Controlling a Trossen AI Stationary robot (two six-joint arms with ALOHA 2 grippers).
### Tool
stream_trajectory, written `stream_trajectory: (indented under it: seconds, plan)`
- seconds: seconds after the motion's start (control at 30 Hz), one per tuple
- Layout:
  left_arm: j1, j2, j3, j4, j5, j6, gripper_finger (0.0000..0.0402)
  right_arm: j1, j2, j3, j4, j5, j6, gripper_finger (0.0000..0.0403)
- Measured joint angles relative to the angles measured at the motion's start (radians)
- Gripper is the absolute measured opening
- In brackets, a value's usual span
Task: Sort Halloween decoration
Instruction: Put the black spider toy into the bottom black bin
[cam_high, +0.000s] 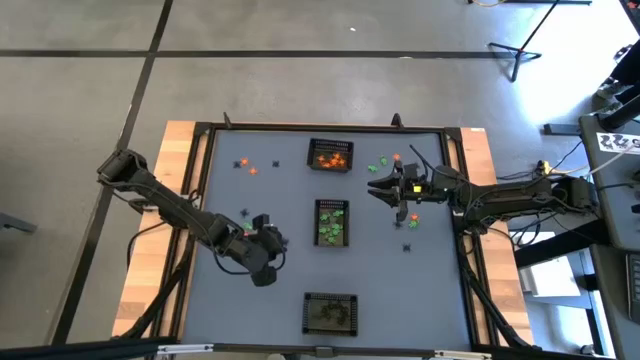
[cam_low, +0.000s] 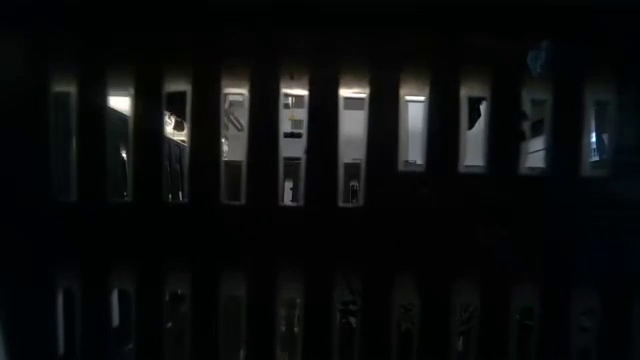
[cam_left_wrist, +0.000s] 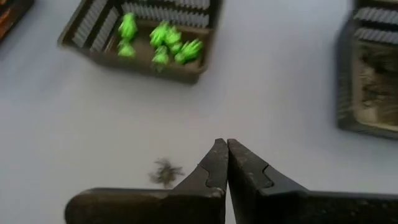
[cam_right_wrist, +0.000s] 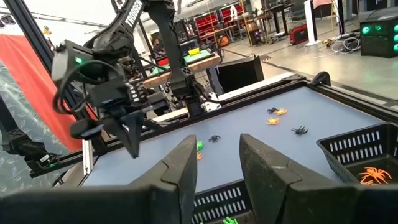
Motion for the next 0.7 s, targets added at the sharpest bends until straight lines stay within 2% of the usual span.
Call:
stream_trajectory:
  seconds: [0.13,0.27,0.47,0.7]
  plan:
    - [0.034,0.026,-0.036,0.002,0.016,-0.049,0.0024,0.0,0.0,0.0,0.0,0.01,0.0,0.0119]
    - [0.072,0.101,-0.046,0.008,0.062,-0.052,0.0075,0.0,0.0,0.0,0.0,0.011,0.0,0.0119]
    - [0.123,0.227,-0.046,0.025,0.067,-0.025,0.0151,0.0,0.0,0.0,-0.001,0.029,0.0,0.0119]
    - [0.149,0.309,-0.041,0.029,0.098,-0.036,0.0185,0.0,0.0,0.0,-0.011,0.029,0.0,0.0119]
